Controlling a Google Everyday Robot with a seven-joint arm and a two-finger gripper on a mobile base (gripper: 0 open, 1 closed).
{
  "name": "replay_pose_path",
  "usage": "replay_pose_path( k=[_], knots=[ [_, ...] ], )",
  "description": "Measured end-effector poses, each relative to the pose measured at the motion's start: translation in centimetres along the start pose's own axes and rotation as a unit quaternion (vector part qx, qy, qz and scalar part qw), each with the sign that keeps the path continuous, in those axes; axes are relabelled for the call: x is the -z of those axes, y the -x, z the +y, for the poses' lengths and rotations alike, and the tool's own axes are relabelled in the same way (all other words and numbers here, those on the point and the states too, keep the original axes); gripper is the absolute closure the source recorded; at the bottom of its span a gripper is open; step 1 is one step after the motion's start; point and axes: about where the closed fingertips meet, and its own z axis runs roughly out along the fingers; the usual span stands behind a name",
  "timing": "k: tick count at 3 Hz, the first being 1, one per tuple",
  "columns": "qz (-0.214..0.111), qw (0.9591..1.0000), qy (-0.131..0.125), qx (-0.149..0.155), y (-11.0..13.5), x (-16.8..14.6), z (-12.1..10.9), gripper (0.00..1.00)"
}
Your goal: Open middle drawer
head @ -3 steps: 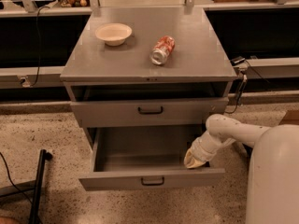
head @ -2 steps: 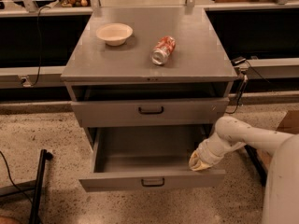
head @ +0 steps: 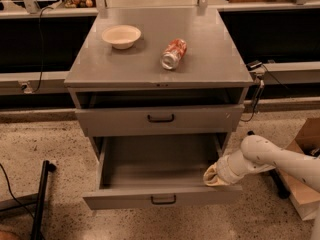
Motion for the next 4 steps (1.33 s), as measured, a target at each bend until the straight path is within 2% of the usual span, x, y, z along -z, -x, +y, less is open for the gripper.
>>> replay_pose_path(
  k=[1,3,4],
  knots=[
    [0.000,1.0000,-0.001,0.000,0.1,0.2,0.0,1.00],
    [0.013,0.9998,-0.011,0.004,1.6,1.4,-2.1,1.00],
    [0.020,0.9992,-0.004,-0.036,1.9,-0.1,-2.8,1.00]
  ],
)
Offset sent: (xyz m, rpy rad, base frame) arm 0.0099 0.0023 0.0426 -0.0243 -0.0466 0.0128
